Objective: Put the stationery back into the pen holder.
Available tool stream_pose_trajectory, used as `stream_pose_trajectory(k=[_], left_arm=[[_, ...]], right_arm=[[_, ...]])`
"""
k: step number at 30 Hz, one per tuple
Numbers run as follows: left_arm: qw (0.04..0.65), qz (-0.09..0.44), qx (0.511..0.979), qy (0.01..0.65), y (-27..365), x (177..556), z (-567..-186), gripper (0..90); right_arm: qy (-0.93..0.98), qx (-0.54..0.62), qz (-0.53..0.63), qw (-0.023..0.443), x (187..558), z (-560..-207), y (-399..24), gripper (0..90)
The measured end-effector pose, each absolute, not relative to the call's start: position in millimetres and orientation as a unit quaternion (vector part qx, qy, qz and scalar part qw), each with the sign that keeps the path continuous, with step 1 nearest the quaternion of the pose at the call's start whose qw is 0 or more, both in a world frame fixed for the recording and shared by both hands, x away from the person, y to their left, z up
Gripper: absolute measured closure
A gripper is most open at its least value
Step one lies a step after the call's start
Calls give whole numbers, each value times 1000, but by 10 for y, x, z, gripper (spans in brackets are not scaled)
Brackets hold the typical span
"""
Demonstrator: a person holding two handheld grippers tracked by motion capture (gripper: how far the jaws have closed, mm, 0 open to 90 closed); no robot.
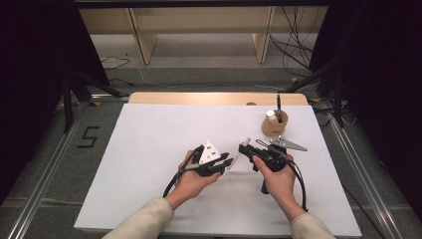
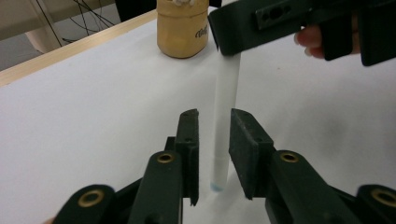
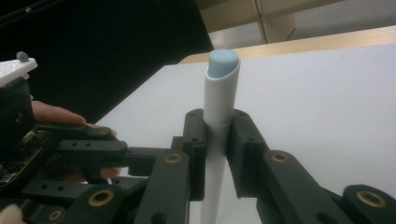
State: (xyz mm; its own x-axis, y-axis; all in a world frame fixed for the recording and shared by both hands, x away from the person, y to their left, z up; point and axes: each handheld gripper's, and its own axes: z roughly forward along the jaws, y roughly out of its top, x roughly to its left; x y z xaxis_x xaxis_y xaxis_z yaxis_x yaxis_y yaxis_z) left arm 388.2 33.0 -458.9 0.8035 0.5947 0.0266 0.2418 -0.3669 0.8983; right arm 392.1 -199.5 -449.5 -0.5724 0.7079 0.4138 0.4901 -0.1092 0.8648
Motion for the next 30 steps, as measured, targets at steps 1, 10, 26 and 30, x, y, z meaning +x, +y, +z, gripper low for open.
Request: stream_pose_trajectory(k=[1,10,26,30], left_arm=[[500,177,808,259,339,3876,-4588,711],[485,183,812,267,477,3810,-4599,603],[465,189,815,290,751,3762,-4639,480],[462,193,814,293,810,3744,-4647,467]], right_arm=[[660,454,591,94,3921,-4490,-2004,785],[653,460,591,113,3930,-4448,-2108,785],[648,466,585,145,3954,-4403,-2247,784],[648,466,584,152,3959,-4396,-2275,785]])
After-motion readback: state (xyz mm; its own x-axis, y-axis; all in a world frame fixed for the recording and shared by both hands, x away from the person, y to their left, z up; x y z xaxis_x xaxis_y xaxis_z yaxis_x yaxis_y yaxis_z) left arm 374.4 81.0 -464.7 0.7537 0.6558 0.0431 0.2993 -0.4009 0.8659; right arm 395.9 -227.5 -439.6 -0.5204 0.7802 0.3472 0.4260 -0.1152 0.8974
